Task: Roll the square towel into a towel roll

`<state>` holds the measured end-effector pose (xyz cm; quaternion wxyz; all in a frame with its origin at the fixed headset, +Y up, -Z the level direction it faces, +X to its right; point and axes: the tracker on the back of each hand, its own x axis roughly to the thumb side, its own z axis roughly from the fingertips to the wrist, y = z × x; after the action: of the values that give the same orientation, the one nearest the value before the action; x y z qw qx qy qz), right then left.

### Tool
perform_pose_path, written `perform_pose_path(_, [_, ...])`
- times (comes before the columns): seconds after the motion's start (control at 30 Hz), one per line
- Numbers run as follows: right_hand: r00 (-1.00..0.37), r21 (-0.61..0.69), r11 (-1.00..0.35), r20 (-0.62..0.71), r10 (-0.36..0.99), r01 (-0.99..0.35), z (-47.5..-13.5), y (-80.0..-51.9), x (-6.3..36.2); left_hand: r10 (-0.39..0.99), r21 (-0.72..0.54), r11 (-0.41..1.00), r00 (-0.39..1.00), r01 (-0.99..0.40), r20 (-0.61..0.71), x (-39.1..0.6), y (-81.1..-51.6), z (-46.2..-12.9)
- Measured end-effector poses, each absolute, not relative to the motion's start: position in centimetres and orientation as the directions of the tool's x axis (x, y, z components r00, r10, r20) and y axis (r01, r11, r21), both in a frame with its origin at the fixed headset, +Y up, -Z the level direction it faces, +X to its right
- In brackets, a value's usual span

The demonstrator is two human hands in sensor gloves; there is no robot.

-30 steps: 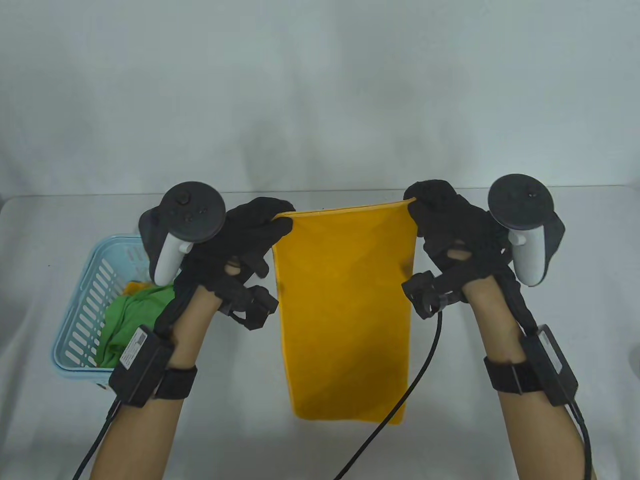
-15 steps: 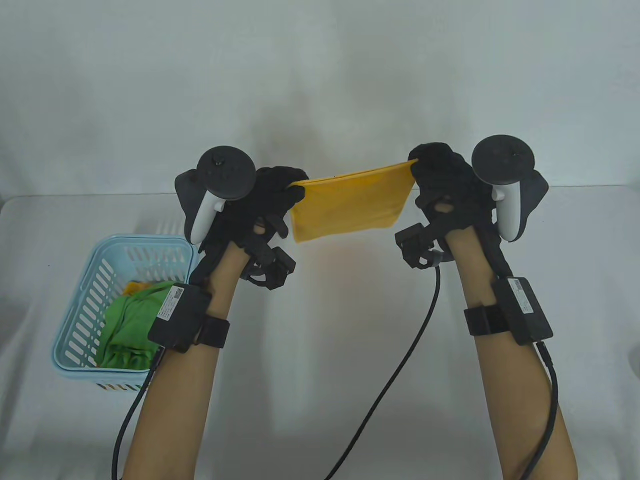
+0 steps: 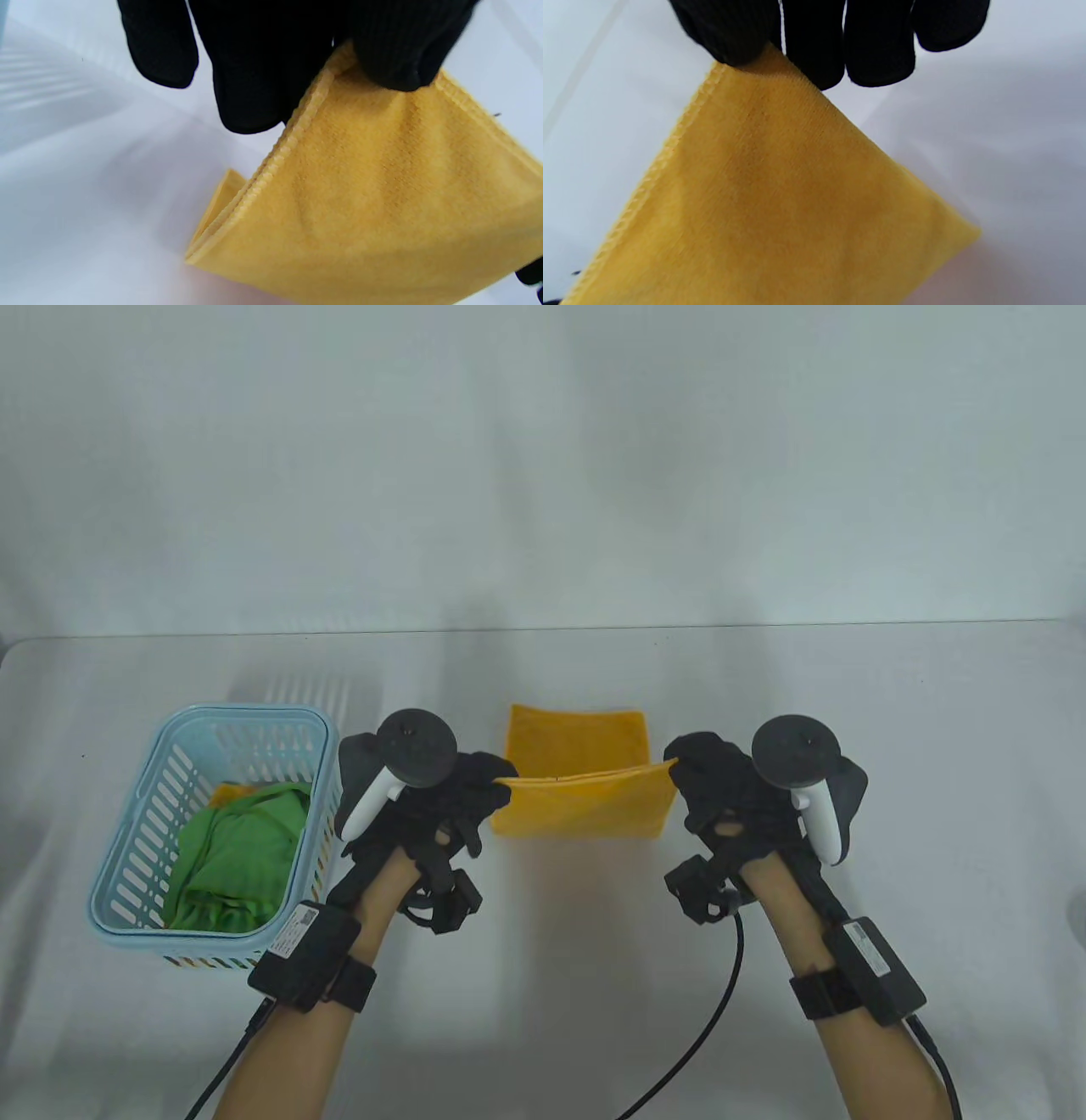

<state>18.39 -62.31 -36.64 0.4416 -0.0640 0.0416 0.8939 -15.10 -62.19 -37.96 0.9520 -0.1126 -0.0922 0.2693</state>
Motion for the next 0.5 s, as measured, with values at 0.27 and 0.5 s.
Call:
perform_pose_path(0.27, [-0.678,0.206,-0.648,-0.151,0.719,-0.733,-31.9,-67.0,18.9,0.524,-0.379,0.813,0.839,-0.442,0.145,-15.0,-67.8,-32.8])
perform_pose_path(0.5, [-0.736,0.325,-0.669,-0.157,0.659,-0.668,-30.6,-69.9,18.7,0.482,-0.443,0.814,0.862,-0.375,0.157,-14.6,-70.5,-31.6])
